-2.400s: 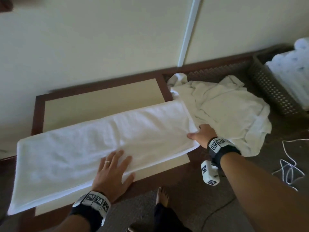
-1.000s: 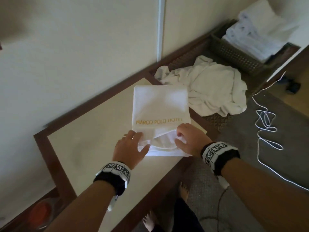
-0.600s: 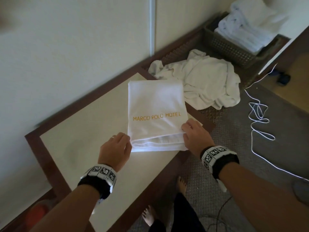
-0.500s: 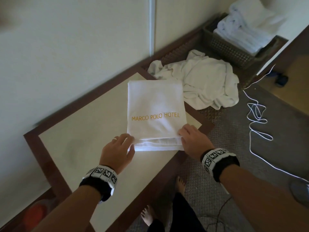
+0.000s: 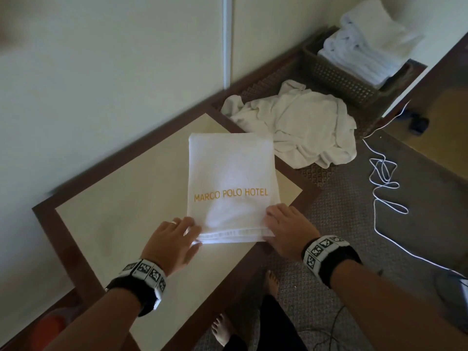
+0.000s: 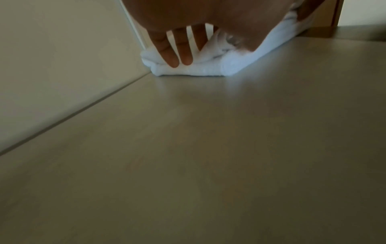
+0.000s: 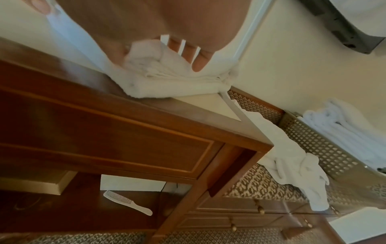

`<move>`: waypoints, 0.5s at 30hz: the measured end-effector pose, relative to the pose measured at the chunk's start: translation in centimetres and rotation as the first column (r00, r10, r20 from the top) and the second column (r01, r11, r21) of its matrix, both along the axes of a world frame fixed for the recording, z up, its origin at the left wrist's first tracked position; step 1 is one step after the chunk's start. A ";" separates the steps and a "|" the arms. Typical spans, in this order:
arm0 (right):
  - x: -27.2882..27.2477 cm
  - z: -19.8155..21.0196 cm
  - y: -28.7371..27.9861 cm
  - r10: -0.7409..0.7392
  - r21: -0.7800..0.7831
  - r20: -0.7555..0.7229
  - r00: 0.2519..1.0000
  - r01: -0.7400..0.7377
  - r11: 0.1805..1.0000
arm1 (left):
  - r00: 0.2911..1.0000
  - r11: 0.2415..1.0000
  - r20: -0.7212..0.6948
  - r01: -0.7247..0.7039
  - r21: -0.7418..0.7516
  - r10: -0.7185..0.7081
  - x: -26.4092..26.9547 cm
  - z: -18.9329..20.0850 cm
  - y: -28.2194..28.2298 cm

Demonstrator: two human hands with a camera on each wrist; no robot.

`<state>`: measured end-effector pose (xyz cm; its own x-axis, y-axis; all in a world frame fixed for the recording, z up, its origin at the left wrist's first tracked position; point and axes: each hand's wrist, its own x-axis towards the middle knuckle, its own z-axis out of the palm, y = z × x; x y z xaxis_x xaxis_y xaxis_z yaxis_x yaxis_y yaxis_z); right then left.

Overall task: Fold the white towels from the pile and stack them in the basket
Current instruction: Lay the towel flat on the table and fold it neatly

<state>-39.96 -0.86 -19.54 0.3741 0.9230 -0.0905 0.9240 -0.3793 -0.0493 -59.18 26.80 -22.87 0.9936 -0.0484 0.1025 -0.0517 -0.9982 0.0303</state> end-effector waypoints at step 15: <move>1.1 1.0 0.9 -0.251 0.084 -0.074 0.965 0.257 0.963 | 0.844 0.874 -0.347 -0.471 -0.118 0.408 3.4 3.2 -0.5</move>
<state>-38.90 0.02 -18.52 0.5939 0.8036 -0.0402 0.7915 -0.5925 -0.1497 -55.80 26.29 -19.67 0.8880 0.3897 -0.2442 0.4339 -0.8860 0.1638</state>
